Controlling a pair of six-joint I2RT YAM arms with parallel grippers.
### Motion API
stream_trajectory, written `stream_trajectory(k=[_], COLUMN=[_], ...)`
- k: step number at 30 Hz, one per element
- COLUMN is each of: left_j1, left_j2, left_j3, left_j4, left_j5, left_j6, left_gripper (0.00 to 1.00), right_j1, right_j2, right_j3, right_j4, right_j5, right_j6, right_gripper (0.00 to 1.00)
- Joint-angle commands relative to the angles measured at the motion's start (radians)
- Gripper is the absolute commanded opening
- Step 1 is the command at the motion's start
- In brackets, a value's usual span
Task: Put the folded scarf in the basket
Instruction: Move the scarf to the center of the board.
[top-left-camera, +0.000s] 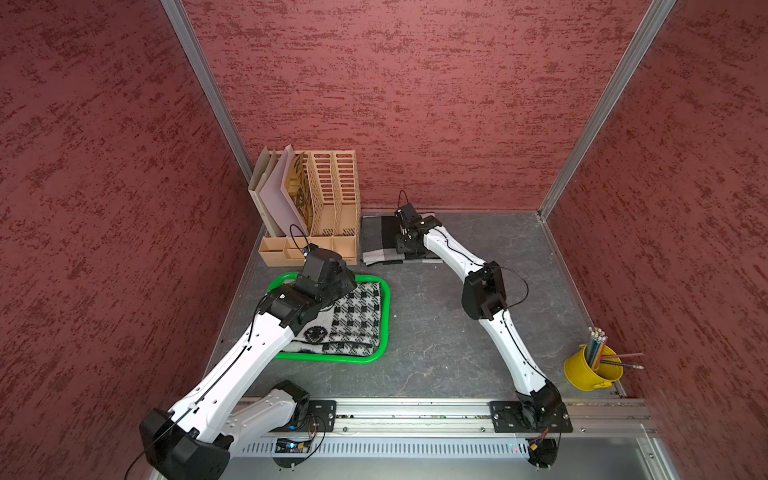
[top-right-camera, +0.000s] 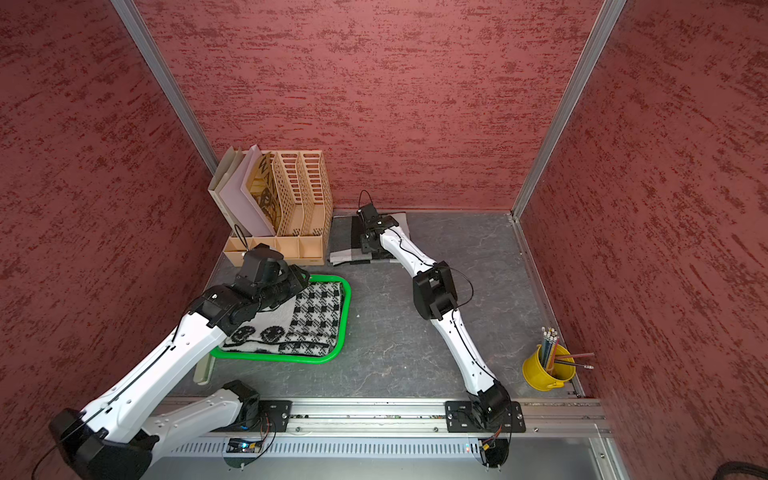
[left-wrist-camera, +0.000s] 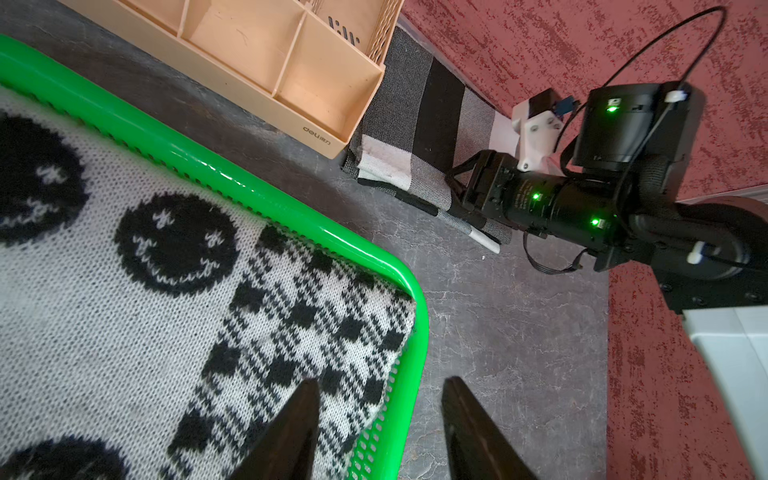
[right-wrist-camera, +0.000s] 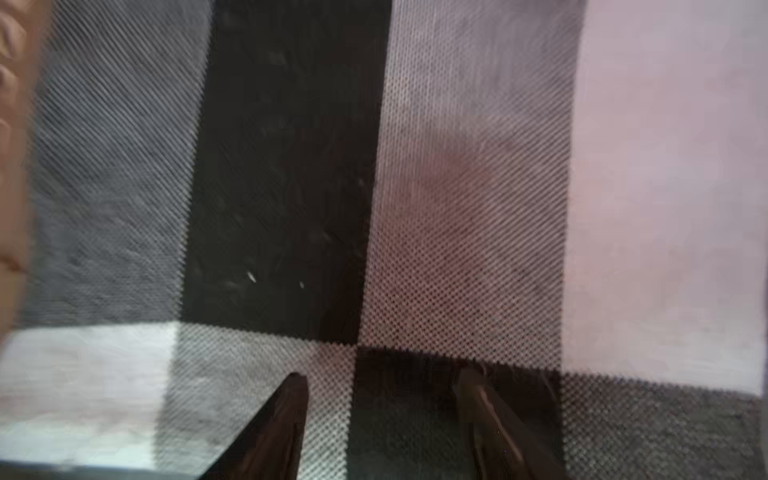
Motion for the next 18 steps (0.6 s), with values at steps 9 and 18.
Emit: stream_trajectory(k=[9, 18], left_j1=[-0.004, -0.018], left_j2=[-0.030, -0.020], left_j3=[-0.042, -0.034], left_j4=[0.016, 0.014], left_j5=[-0.034, -0.018], left_j6=[-0.039, -0.036], left_gripper=[0.51, 0.51], right_j1=[0.008, 0.008], right_j2=[-0.092, -0.451], right_j3=[-0.240, -0.886], right_j4=[-0.209, 0.031], right_j5=[0.071, 0.080], right_j6=[-0.028, 0.054], right_gripper=[0.55, 0.53])
